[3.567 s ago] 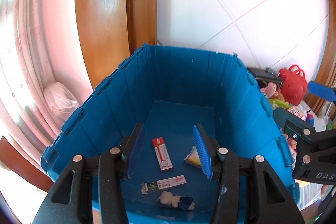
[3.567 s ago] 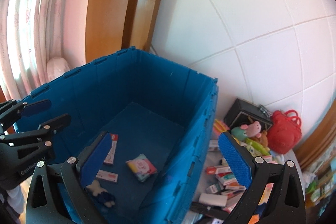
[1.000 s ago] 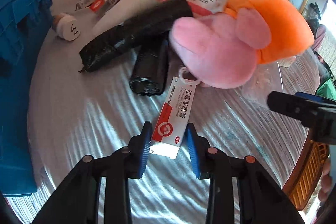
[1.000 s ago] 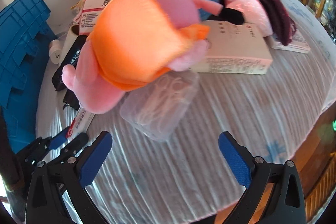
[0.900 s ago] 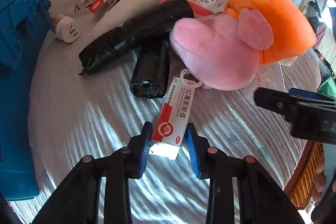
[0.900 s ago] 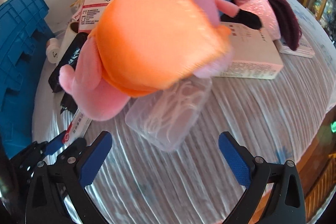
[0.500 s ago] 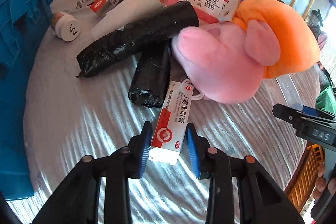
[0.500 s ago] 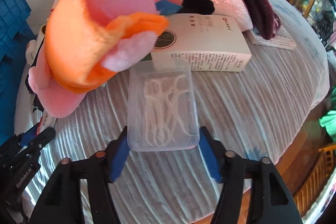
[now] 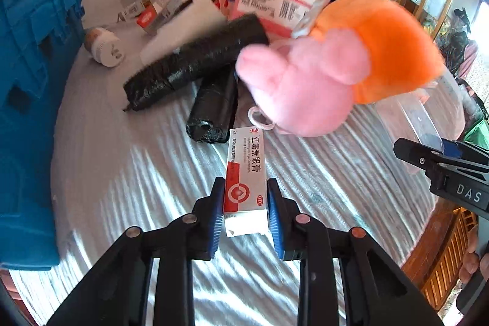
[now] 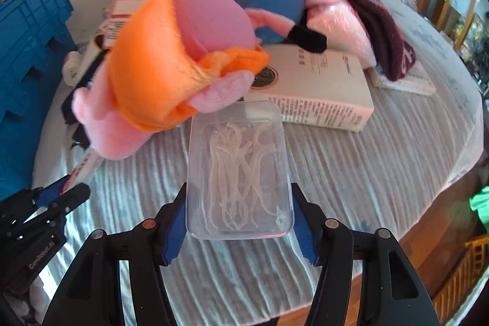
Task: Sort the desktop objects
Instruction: 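Carry both items into the blue crate and open both tools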
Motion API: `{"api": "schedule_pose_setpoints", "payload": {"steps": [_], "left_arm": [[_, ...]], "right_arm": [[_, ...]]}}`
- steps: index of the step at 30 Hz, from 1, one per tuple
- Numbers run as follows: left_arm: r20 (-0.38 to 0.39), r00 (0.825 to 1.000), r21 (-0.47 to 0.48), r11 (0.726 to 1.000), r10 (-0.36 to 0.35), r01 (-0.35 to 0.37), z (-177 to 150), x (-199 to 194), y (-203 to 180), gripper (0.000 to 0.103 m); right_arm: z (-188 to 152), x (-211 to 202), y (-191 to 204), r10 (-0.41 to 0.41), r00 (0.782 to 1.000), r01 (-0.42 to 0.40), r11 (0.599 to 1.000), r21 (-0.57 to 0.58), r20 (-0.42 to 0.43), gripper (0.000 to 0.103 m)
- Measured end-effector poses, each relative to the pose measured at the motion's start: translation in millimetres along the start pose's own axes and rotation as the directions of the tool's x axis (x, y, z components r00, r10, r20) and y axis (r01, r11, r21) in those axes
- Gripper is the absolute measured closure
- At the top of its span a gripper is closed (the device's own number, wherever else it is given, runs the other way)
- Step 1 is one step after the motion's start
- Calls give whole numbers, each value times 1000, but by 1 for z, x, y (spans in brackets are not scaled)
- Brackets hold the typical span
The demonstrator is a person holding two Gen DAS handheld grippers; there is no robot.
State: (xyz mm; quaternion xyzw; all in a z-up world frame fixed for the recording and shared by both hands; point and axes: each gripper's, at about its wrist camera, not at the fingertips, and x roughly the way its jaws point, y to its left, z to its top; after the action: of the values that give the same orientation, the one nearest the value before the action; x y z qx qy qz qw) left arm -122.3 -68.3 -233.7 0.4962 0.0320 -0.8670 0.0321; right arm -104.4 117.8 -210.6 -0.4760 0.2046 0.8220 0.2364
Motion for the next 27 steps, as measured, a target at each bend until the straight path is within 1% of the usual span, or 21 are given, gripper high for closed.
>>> {"api": "schedule_pose_setpoints", "payload": {"steps": [1, 5, 6, 7, 8, 9, 11, 12, 15, 18, 23, 25, 27], "left_arm": [[12, 1000, 1, 1000, 3, -3, -2, -7, 0, 77], [60, 998, -8, 1000, -3, 3, 2, -30, 2, 77], [78, 997, -4, 1000, -1, 2, 4, -36, 4, 77], [98, 995, -1, 1000, -4, 4, 12, -38, 6, 77], [117, 993, 2, 1000, -6, 5, 21, -41, 7, 77], [138, 990, 6, 1000, -8, 7, 23, -50, 6, 77], [177, 984, 16, 1000, -19, 16, 35, -60, 3, 77], [194, 981, 22, 1000, -18, 14, 43, -61, 5, 77], [257, 966, 30, 1000, -15, 7, 55, -84, 3, 77], [319, 948, 19, 1000, 5, -11, 72, -110, -1, 77], [434, 897, -25, 997, 78, -75, 108, -161, 2, 77], [469, 874, -55, 992, 128, -116, 126, -184, 9, 77], [496, 851, -106, 984, 175, -140, 143, -209, 21, 77]], "right_arm": [[0, -8, 2, -8, 1000, 8, 1000, -4, 6, 44], [-9, -30, 0, 6, 1000, -6, 1000, 12, 20, 44], [-7, -31, 10, 3, 1000, -4, 1000, 13, 26, 44], [-11, -36, 11, 1, 999, -1, 1000, 9, 36, 44], [-15, -47, 4, -3, 999, 3, 1000, 6, 48, 44], [-13, -51, 9, -10, 998, 10, 1000, 3, 61, 44], [-21, -76, 18, -21, 994, 21, 1000, 0, 106, 44], [-20, -84, 18, -23, 991, 24, 1000, -2, 129, 44], [-13, -110, 29, -30, 979, 33, 999, -15, 200, 44], [5, -139, 41, -19, 963, 33, 998, -45, 268, 44], [56, -182, 70, 55, 920, 8, 987, -158, 388, 43], [81, -197, 85, 100, 901, -13, 979, -203, 423, 43], [104, -212, 104, 143, 883, -28, 967, -254, 447, 43]]}}
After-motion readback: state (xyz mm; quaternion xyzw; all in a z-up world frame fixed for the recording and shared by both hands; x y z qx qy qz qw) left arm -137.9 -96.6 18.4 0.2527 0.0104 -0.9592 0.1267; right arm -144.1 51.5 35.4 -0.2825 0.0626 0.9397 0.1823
